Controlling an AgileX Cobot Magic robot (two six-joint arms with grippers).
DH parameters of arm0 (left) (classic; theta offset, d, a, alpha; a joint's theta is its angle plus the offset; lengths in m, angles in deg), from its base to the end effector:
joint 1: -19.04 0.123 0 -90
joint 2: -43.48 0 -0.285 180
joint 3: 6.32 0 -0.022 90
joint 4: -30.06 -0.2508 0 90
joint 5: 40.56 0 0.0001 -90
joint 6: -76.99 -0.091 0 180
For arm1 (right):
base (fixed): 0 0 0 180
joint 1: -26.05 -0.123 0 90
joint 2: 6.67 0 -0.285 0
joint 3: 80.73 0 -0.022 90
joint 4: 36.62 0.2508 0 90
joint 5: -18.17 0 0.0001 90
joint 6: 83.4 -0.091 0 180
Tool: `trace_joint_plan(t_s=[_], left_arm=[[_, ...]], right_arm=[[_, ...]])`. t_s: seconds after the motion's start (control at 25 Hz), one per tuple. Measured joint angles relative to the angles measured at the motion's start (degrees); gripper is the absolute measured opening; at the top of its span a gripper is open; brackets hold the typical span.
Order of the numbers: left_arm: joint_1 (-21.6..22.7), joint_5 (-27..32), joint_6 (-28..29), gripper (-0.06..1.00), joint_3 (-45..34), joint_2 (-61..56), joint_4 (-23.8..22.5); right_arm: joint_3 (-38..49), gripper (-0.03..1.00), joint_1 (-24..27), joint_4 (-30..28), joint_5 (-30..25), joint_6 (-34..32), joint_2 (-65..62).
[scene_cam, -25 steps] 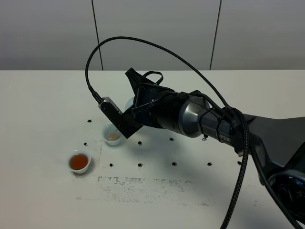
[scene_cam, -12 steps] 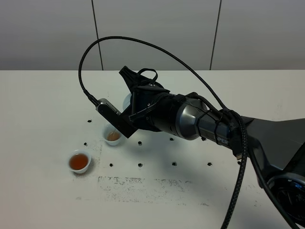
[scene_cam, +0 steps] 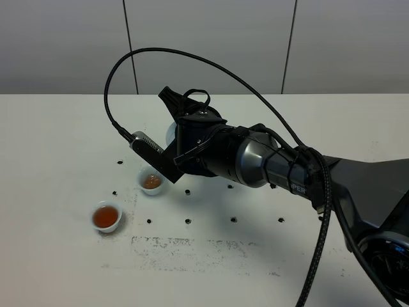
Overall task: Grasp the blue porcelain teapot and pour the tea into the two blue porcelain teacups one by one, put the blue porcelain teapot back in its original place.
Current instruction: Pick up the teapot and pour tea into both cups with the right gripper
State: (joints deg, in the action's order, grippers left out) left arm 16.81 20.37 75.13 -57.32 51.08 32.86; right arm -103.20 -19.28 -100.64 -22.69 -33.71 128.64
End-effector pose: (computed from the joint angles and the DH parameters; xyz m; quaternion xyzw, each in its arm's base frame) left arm -0.0010 -0.0039 0.2653 0.0313 0.8631 -0.0261 0.5033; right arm 0.3865 0.3147 0.1956 -0.8193 0.3281 -0.4359 0.1765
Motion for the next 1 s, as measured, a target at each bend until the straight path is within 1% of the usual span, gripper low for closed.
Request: trace_joint_plan(t_s=[1.0], left_arm=[[0.0,0.0,0.0,0.45,0.0,0.0,0.0]], right_arm=[[0.0,0.04,0.0,-0.9,0.7,-0.1,0.0]])
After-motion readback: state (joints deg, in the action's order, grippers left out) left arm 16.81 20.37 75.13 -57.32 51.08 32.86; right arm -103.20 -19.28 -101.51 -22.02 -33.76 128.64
